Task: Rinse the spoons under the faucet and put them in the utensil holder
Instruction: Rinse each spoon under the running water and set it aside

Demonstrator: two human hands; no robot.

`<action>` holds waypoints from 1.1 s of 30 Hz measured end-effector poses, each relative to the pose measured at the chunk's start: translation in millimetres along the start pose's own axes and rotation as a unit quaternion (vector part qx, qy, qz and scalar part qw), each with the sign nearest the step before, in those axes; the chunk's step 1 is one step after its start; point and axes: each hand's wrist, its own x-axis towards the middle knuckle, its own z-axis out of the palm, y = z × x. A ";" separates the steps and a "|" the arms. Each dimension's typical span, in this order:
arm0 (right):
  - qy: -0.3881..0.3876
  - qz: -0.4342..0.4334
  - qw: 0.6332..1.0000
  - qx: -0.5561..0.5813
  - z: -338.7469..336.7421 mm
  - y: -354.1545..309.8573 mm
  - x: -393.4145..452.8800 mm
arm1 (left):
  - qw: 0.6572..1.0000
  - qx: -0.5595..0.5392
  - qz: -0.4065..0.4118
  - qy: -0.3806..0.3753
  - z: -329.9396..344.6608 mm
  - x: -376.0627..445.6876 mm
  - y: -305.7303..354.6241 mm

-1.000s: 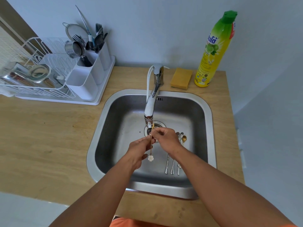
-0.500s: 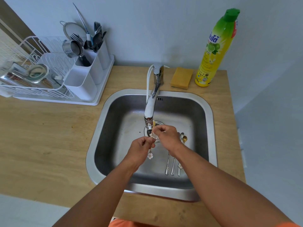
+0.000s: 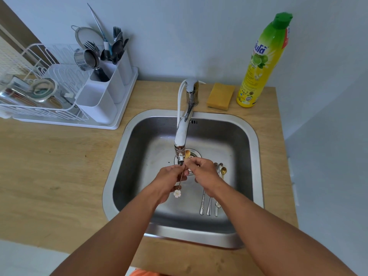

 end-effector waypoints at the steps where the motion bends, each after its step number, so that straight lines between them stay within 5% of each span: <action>1: 0.000 0.001 1.000 0.004 -1.4 -0.5 0.7 | 1.000 -0.003 -0.012 -0.004 1.0 -0.3 0.3; 12: -0.024 -0.033 0.999 -0.019 -4.8 -9.0 9.7 | 0.984 -0.109 -0.127 -0.062 -6.4 -2.7 -11.0; 19: -0.021 -0.057 0.995 -0.073 4.5 4.6 9.1 | 0.996 -0.035 -0.074 0.017 -9.0 2.0 -12.0; 33: -0.002 -0.059 0.987 -0.150 9.3 22.7 -2.8 | 0.988 0.151 0.024 -0.007 -8.9 5.5 -48.7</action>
